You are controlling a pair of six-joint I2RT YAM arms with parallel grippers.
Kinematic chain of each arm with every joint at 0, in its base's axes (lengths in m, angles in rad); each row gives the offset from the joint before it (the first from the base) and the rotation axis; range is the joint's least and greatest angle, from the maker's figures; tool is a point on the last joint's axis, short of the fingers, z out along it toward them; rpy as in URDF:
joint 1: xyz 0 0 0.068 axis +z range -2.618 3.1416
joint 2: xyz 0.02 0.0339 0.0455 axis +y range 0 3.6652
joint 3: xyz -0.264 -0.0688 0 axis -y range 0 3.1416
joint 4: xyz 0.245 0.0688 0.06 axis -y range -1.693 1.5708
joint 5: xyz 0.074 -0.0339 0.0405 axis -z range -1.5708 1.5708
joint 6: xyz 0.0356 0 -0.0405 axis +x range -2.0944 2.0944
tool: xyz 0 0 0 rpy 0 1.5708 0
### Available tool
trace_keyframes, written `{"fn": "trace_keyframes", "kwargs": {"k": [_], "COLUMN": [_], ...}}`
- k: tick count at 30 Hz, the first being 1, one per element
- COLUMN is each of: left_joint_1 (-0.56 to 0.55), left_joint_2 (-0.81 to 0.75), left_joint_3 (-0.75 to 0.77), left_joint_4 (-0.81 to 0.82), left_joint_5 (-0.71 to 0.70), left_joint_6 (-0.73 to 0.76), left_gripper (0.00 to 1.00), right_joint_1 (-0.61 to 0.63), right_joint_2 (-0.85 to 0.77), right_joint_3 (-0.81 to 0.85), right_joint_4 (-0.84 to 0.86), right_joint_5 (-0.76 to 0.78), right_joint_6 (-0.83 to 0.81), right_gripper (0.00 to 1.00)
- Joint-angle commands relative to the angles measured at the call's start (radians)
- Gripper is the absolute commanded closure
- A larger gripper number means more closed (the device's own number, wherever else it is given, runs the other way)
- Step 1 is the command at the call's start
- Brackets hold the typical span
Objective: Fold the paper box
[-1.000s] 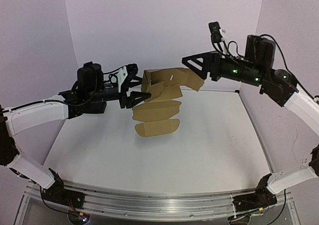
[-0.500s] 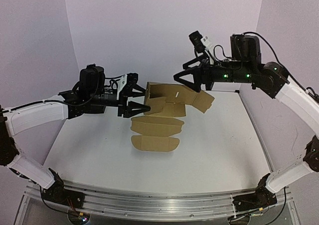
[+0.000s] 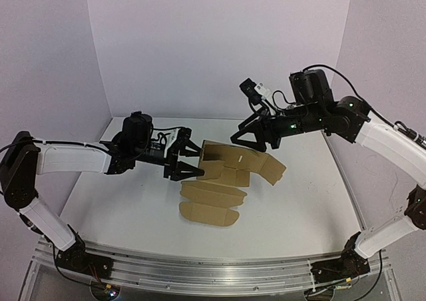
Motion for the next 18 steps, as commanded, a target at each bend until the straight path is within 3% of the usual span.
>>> {"fn": "trace_keyframes", "kwargs": {"k": [1,11,15,18], "left_joint_1": [0.006,0.018,0.048,0.094], "left_joint_2": [0.031,0.195,0.314,0.383], "left_joint_3": [-0.065,-0.153,-0.084,0.012], "left_joint_4": [0.216,0.424,0.448,0.414], "left_joint_5": [0.042,-0.034,-0.074,-0.029], "left_joint_6": [-0.084,-0.164,-0.212,-0.196], "left_gripper": [0.54,0.54,0.54,0.54], "right_joint_1": [0.019,0.038,0.036,0.034], "right_joint_2": [0.033,0.099,0.131,0.180], "right_joint_3": [-0.051,-0.080,-0.082,-0.035], "right_joint_4": [-0.009,0.001,0.012,0.017], "right_joint_5": [-0.015,0.078,0.190,0.241], "right_joint_6": [0.019,-0.012,-0.069,-0.112], "right_gripper": [0.39,0.46,0.47,0.46]}}
